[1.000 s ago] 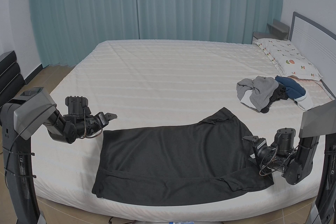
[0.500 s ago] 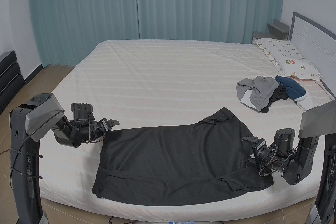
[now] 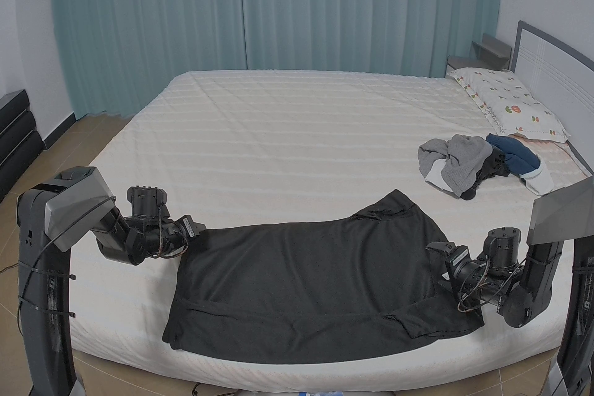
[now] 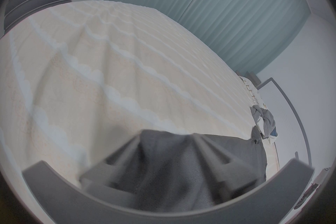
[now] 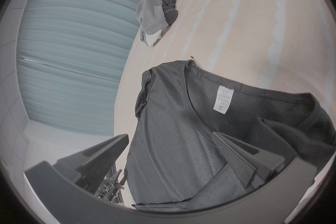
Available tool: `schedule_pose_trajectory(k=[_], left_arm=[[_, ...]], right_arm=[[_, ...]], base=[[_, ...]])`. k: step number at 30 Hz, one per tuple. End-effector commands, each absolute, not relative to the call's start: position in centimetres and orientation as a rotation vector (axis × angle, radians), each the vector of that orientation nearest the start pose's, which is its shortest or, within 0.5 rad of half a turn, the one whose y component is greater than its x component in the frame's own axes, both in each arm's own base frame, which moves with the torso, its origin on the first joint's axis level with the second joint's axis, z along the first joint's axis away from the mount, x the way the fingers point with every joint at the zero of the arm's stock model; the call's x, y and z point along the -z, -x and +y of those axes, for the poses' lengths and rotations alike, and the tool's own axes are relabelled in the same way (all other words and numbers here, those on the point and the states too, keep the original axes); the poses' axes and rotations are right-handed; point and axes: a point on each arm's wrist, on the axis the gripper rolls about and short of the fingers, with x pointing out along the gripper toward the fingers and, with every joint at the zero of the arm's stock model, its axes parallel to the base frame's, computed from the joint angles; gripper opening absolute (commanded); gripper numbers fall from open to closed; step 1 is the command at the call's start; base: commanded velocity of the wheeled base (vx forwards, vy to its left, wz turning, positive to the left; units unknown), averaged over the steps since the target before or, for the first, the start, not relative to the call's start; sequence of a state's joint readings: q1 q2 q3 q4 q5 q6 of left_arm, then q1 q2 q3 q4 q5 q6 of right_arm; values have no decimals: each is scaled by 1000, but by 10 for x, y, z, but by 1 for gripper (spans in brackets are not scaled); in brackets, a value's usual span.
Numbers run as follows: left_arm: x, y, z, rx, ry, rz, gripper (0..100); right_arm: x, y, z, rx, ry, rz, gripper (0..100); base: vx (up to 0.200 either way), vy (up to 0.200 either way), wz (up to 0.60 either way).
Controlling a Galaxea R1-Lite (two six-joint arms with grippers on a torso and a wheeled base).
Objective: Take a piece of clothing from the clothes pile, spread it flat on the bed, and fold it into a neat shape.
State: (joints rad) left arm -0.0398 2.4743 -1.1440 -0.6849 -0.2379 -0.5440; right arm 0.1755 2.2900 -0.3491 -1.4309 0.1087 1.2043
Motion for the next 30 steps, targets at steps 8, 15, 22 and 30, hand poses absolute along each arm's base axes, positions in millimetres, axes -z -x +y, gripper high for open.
schedule_pose_trajectory(k=[8,15,22,30], left_arm=[[14,-431,-21,43,579,625,0],[10,-427,-21,33,623,594,0],[12,-424,-23,32,627,606,0],[14,-424,-24,33,628,611,0]], right_arm=[[10,-295,54,35,-1101,580,100],[1,-320,64,-49,-916,543,100],[-11,-383,61,-91,-692,529,100],[-6,-439,57,-164,-537,599,100]], base=[[0,0,0],[0,0,0],[0,0,0],[0,0,0]])
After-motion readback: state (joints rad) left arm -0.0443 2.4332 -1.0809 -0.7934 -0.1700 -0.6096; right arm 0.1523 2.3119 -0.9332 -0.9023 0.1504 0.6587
